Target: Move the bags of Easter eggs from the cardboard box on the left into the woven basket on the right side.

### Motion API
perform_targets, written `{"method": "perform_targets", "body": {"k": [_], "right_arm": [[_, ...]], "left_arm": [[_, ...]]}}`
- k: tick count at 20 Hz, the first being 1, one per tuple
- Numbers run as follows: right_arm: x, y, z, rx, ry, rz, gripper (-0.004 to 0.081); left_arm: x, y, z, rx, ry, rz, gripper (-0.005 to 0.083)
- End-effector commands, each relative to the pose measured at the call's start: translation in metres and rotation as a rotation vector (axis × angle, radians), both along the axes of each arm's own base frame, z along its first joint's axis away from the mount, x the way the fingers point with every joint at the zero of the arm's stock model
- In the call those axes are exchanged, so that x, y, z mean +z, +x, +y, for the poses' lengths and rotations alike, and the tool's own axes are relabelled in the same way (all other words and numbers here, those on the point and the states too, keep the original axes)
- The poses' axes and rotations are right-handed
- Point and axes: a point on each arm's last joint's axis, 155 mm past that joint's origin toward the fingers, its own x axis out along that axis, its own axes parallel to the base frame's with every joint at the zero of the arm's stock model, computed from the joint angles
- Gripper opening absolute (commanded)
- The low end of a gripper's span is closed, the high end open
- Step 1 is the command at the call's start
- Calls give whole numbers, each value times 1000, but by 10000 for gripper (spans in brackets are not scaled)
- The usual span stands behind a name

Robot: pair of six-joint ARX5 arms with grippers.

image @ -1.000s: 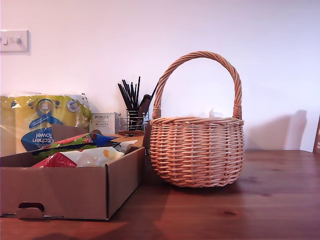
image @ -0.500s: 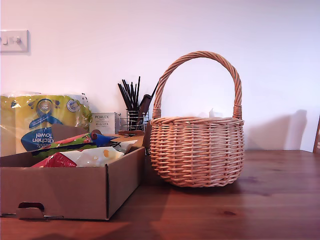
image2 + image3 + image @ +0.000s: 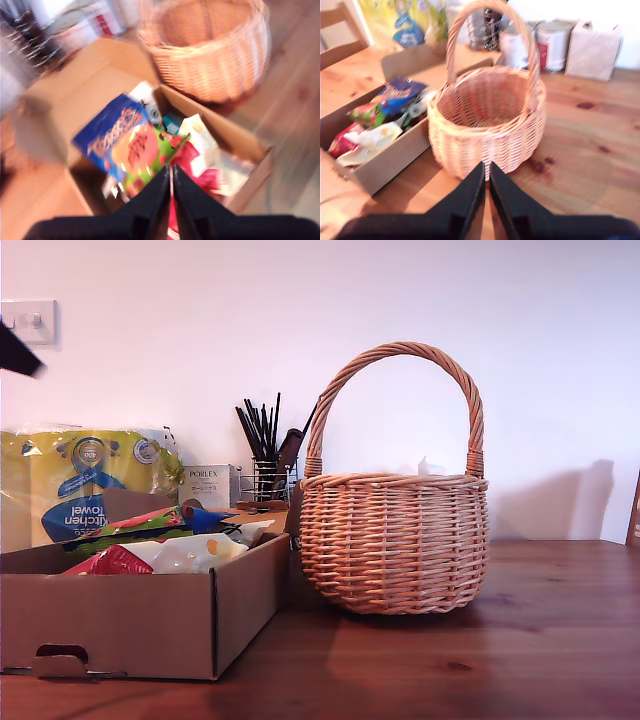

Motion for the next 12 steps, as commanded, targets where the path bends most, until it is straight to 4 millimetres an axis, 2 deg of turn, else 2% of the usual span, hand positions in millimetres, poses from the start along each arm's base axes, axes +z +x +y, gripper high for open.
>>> {"method": "perform_targets", "body": {"k": [1,3,4,5,12], "right_arm": [[-2,0,3,14,2,3,-12],[-2,0,5,22,4,5,-12],[-1,-1,6,30,8,4,-12],[-1,-1,6,30,9,2,-12],[0,-1,7,32,10,0,-12]], "left_arm": [[-5,4,-5,-53,44,-11,119],[-14,19,-8,-72,77,-17,572],[-20,25,-9,-86,106,-26,695],[-27,30,-11,-97,130,-27,733],[-50,62,-19,-118,220,-79,732]]}}
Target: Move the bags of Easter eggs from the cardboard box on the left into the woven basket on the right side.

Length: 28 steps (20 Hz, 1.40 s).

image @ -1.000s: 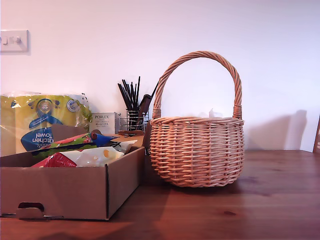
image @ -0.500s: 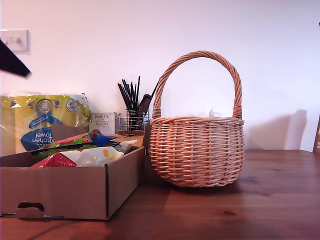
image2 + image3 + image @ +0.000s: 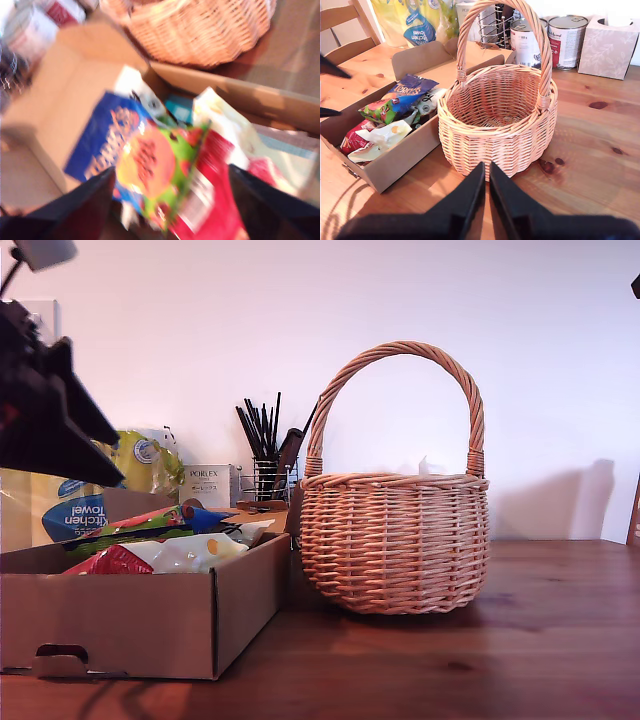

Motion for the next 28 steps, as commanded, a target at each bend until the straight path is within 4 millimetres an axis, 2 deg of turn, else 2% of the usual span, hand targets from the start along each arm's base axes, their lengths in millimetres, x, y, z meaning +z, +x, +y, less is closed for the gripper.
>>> {"method": "perform_targets", "body": {"k": [1,4,7,15,17,20,21,28], "right_arm": [[-1,0,2,8,2,-2,-13],[2,1,2,8,6,-15,-12],[4,2,2,8,8,-20,-12],[4,2,3,8,9,-21,-12],[4,2,3,8,9,-21,-12],[4,2,3,8,9,-21,-12],[4,2,3,8,9,-21,-12],[4,2,3,8,9,-21,-12]], "left_arm": [[-11,6,-1,0,16,17,732],[-33,13,0,-11,63,42,732],[-40,27,1,1,90,12,730],[-67,43,-4,-5,107,30,723],[-72,43,-4,-6,111,42,648],[-73,43,-4,-7,110,44,335],[-73,43,-5,-8,109,42,255],[-69,46,-5,-6,106,31,121]]}}
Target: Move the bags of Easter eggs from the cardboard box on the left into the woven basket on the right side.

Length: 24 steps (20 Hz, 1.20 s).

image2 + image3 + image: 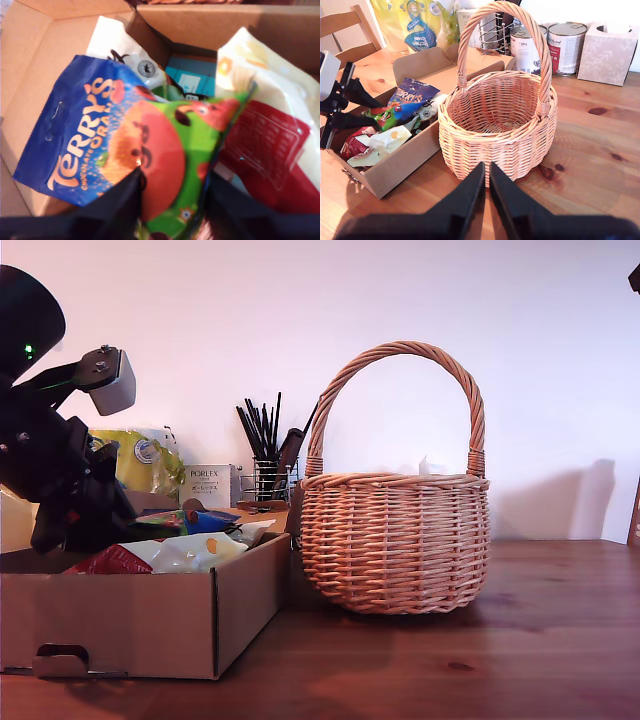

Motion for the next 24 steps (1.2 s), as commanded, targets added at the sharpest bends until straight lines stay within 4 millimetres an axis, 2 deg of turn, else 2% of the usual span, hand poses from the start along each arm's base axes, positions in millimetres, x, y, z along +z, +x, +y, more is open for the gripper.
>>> {"method": "perform_targets", "body": {"k": [1,3,6,9,11,13,18,21,24], "right_arm": [[-1,0,2,8,1,-3,-12],[-1,0,2,8,1,-2,-12],[-1,0,2,8,1,-3,-12],[-1,0,2,8,1,-3,-12],[-1,0,2,8,1,-3,-12],[-1,0,2,8,1,-3,-12],[-1,0,2,8,2,-3,-12],[0,0,2,8,3,-6,-12],[0,0,2,8,2,-5,-12]], "left_arm": [[1,3,-4,-11,2,-5,99],[11,7,-5,-10,-6,-28,86],[38,8,-8,-11,-32,-79,86],[66,-3,-13,-22,-60,-122,86],[82,-18,-22,-55,-82,-132,86],[96,-41,-41,-129,-127,-123,86],[124,-110,-115,-421,-261,-114,86],[125,-125,-147,-473,-323,-89,86],[122,-112,-165,-463,-338,-67,86]]}}
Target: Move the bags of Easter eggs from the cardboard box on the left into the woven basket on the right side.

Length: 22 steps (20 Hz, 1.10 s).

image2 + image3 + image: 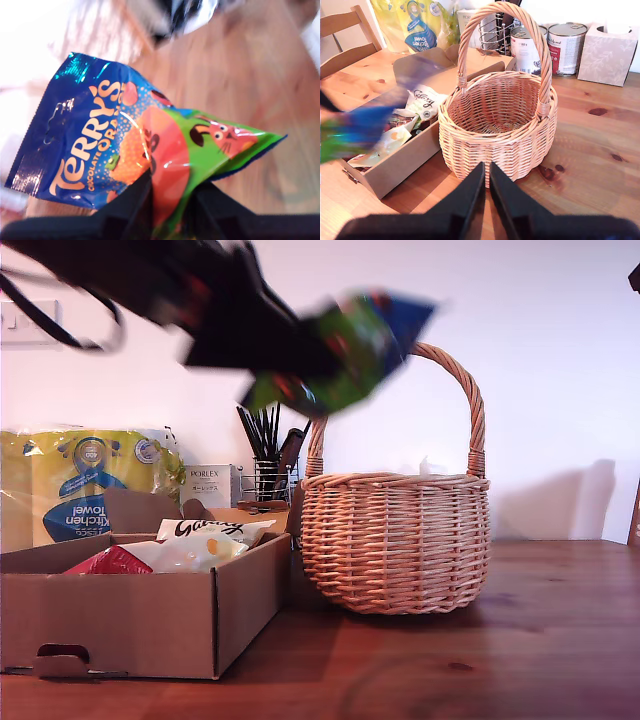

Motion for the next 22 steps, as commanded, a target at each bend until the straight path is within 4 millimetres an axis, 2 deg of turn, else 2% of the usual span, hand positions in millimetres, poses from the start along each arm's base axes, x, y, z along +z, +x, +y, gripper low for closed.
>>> {"method": "perform_targets", "body": {"k": [1,7,12,15,18,22], "right_arm": [[-1,0,2,8,2,-3,-12],[0,0,2,8,2,-5,-12],[2,0,2,12,5,-9,-12],[2,0,3,12,5,-8,-12],[3,-1,3,14,6,-9,-12],[4,-1,3,14,7,-11,-12]], "left_arm": [[6,16,-10,21,-12,-1,86],[12,81,-43,110,38,19,87],[-7,121,-51,190,144,136,94],[-17,135,-49,226,213,176,94],[-15,146,-51,248,215,161,94],[-14,150,-50,264,216,151,96]]}}
